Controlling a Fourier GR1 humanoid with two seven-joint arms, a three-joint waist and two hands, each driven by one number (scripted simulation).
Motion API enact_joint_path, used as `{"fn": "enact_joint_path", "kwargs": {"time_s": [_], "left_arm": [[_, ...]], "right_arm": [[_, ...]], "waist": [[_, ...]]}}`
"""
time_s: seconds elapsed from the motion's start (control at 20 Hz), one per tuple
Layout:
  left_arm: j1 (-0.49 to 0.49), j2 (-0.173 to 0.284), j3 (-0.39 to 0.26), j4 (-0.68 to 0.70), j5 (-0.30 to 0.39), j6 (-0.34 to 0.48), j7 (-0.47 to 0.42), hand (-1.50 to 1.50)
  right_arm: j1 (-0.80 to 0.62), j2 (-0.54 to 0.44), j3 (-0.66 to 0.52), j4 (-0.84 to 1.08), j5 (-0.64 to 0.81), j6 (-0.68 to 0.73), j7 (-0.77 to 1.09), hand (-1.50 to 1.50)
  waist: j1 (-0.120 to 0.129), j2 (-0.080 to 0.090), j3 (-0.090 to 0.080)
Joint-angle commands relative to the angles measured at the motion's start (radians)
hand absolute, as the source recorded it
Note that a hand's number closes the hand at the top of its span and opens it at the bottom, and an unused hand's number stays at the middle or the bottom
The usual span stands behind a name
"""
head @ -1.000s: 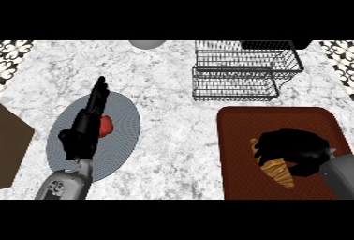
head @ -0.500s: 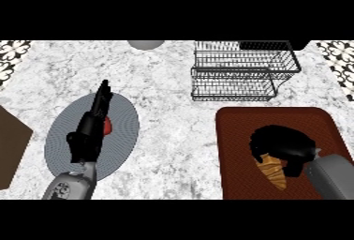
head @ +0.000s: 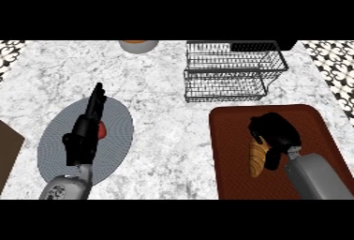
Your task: Pick the croissant from the tray and place it in the tiered basket
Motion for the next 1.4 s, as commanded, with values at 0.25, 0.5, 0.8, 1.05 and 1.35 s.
{"fn": "enact_joint_path", "kwargs": {"time_s": [0.25,0.5,0.8,1.05,1.35], "left_arm": [[-0.012,-0.009,-0.006,-0.015,0.003,-0.002,0.015,0.0],[-0.029,-0.012,0.004,0.03,0.012,-0.016,-0.007,0.0],[-0.009,-0.033,-0.017,0.012,-0.011,0.001,-0.024,0.0],[-0.013,-0.029,-0.035,-0.034,-0.013,-0.019,0.018,0.0],[-0.034,-0.04,-0.031,0.0,-0.032,-0.011,0.011,0.0]], "right_arm": [[-0.15,0.325,0.014,-0.197,0.22,0.139,0.755,1.5],[-0.295,0.344,0.097,-0.448,0.186,0.351,1.032,1.5],[-0.521,0.346,0.079,-0.602,0.046,0.603,1.329,1.5],[-0.65,0.346,-0.053,-0.602,-0.062,0.618,1.38,1.5],[-0.757,0.346,-0.124,-0.479,-0.171,0.483,1.417,1.5]], "waist": [[0.016,0.004,0.017],[0.019,0.011,0.02],[0.046,0.022,0.022],[0.055,0.024,0.023],[0.058,0.03,0.023]]}}
